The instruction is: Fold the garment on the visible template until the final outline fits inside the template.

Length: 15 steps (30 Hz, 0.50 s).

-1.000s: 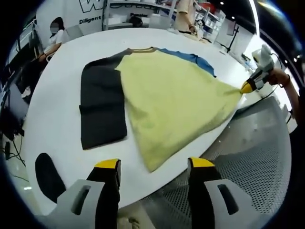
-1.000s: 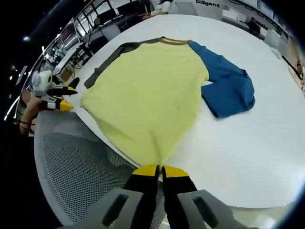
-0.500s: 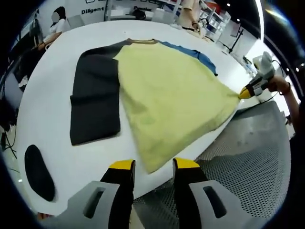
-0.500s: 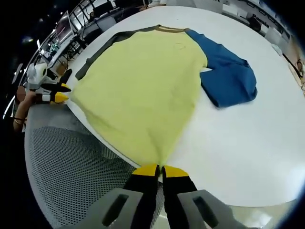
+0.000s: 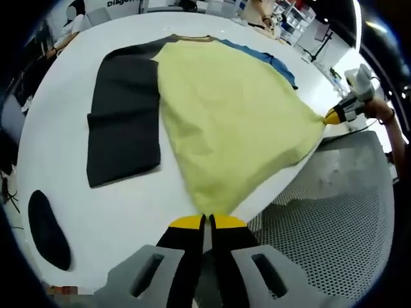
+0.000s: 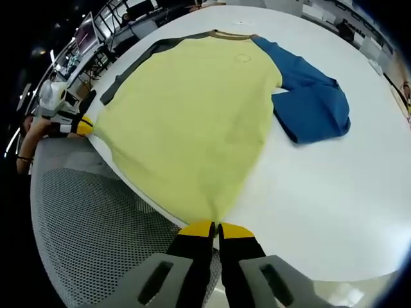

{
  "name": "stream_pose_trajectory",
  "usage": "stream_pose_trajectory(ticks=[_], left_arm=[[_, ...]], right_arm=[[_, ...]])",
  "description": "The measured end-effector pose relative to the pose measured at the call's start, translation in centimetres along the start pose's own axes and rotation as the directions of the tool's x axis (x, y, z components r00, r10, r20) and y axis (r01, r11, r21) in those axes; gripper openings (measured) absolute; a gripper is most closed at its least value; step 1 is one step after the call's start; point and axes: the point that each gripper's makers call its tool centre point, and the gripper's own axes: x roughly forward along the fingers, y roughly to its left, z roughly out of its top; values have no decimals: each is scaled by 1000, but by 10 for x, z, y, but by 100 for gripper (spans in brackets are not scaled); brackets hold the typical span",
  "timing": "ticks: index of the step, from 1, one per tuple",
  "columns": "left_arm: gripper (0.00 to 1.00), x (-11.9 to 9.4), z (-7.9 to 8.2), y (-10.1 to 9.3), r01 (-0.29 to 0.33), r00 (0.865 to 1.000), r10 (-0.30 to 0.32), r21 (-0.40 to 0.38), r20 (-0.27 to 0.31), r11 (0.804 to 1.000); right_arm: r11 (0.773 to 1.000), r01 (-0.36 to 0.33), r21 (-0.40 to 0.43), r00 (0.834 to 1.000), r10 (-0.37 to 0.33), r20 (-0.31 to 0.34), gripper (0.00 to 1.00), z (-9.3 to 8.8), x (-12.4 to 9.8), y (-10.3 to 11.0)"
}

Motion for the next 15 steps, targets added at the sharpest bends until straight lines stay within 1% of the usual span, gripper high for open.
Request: stream_pose_trajectory(ticks=[4,12,15], left_arm=[[0,0,0,-1,11,1000,-11,-6,5,1000],[0,-4,1,-1,5,1000,-5,-5,17,1000],[0,-10,2,-2,8,1000,-8,-3,22,1000]], right_arm=[[1000,1,-2,1000,-1,1,0,0,0,0],[1000,0,-5,1000,0,9,0,1,-2,0],[1000,0,-1,1000,0,8,0,1,-3,0]])
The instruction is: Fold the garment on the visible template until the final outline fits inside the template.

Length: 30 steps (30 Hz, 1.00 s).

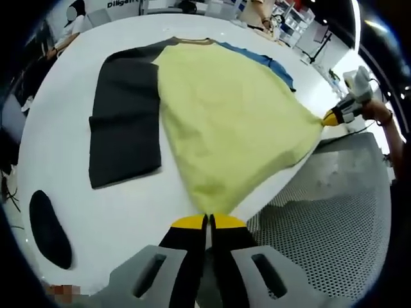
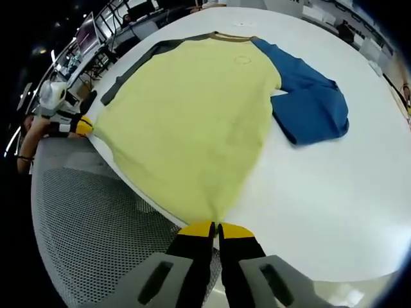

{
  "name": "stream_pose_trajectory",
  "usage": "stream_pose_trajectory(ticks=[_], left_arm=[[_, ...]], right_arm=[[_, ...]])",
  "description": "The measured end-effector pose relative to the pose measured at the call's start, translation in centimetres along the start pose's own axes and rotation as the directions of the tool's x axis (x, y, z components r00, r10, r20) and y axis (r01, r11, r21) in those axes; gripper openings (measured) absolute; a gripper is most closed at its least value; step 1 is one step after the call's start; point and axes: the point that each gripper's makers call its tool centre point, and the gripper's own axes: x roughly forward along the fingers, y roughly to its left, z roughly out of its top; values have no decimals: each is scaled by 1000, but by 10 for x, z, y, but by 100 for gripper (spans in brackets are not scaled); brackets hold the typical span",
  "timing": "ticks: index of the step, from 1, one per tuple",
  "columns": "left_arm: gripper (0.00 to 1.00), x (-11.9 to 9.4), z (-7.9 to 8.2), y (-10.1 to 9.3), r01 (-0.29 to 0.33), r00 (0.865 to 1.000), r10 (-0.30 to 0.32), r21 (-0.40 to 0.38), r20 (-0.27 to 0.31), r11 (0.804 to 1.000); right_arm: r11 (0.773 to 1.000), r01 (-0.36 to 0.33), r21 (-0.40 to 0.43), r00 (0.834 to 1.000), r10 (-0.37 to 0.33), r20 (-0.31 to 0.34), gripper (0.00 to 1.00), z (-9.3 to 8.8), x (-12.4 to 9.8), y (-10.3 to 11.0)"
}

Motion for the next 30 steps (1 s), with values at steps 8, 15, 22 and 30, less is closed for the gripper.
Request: stream_pose_trajectory(ticks=[8,15,22,30], left_arm=[[0,-24,12,-2,10,999,-10,1,45,1000],[0,-12,0,-5,10,1000,-9,26,-28,1000],[0,-3,-7,-1,-10,998,12,38,-62,999],[0,-1,-9,2,-21,998,23,25,-66,999]], right_arm=[[1000,3,-4,1000,-3,15,0,4,-7,-2],[1000,-4,-17,1000,4,-25,0,-7,3,0],[1000,-4,-19,999,3,-47,0,-11,10,-3],[1000,-8,-16,998,7,-60,0,-15,15,-4]])
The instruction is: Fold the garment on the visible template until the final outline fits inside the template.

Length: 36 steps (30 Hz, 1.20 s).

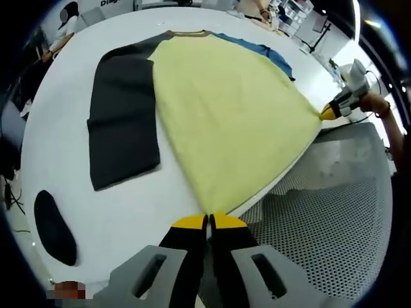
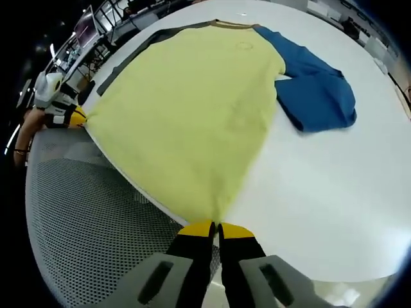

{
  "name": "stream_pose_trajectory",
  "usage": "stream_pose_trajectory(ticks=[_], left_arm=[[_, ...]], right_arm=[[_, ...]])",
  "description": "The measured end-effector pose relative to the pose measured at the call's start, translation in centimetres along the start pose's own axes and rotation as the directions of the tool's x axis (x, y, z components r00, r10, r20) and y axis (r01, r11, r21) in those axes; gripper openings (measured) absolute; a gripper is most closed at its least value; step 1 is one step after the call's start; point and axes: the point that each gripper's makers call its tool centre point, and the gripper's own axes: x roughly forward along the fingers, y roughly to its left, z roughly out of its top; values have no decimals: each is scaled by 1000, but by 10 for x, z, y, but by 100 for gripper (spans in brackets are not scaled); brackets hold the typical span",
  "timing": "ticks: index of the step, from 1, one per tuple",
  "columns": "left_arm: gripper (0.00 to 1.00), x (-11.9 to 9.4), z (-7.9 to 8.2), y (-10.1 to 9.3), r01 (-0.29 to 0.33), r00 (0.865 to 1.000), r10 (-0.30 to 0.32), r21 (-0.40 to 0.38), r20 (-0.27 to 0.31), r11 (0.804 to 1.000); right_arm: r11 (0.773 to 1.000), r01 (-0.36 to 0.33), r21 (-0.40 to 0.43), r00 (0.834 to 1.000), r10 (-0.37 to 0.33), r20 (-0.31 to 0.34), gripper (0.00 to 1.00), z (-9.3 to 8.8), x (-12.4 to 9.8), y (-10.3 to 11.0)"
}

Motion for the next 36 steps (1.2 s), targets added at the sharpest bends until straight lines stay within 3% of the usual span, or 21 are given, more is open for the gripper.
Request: stream_pose_trajectory(ticks=[9,17,20,23,26,28,30,35,36], left_arm=[[0,3,-3,-1,1,1000,-1,3,1,1000],[0,7,-13,-1,-8,999,9,31,-41,999],[3,5,-12,-1,0,1000,1,18,-23,1000],[19,1,-3,-2,0,999,1,-8,33,1000],[33,-6,10,-3,12,994,-9,-25,111,1000],[42,-10,18,-3,10,988,-9,-7,154,1000],[51,-16,33,-6,7,974,-15,37,228,999],[81,-27,54,-11,-8,946,-13,66,324,998],[85,-30,64,-12,-19,930,-15,89,368,996]], right_arm=[[1000,3,12,1000,-3,-3,0,-1,2,-1],[1000,11,17,1000,-11,0,0,-2,4,-2],[1000,11,22,1000,-11,13,0,-1,3,-2],[999,17,34,998,-19,60,4,7,-3,-3],[998,41,44,987,-47,153,15,25,-11,-8],[998,52,39,983,-58,173,22,30,-16,-11],[998,53,42,977,-60,203,25,39,-24,-12],[998,36,49,954,-49,297,41,58,-35,-13],[998,53,40,940,-63,336,47,66,-39,-18]])
